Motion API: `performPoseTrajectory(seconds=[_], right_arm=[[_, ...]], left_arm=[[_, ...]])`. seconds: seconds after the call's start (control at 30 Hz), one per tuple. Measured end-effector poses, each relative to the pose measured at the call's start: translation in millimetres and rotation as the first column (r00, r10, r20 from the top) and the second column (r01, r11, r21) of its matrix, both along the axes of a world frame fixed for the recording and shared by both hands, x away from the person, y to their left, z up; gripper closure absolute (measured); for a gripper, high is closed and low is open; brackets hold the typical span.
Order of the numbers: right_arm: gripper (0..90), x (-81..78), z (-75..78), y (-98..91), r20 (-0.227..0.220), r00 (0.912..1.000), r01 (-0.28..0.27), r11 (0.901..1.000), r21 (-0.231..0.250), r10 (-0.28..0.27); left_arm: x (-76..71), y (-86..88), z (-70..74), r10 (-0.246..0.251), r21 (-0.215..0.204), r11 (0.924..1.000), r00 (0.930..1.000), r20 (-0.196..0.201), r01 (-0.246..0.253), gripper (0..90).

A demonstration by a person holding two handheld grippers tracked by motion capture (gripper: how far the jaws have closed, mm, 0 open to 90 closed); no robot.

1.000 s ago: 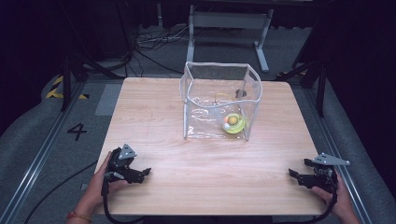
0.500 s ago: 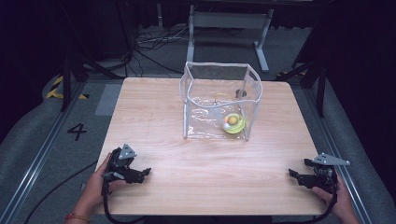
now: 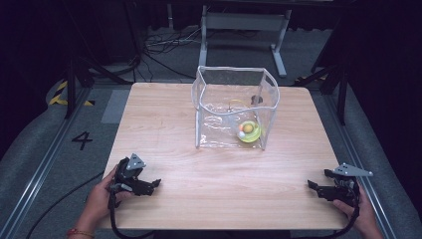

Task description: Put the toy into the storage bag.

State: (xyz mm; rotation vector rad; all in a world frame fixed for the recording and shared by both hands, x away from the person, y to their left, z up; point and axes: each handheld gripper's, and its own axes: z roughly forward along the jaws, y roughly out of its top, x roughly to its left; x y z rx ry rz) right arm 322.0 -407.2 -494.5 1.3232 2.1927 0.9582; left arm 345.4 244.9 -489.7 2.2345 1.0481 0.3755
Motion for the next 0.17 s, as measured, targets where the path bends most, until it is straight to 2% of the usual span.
performPoseTrajectory(seconds=[0.17], right_arm=[[14.9,0.0,0.0,0.0,-0.001,1.0000,0.001,1.0000,0.000,-0.001]], left_arm=[[-0.1,-0.1,0.0,0.001,0.000,1.0000,1.0000,0.000,-0.001,0.3]])
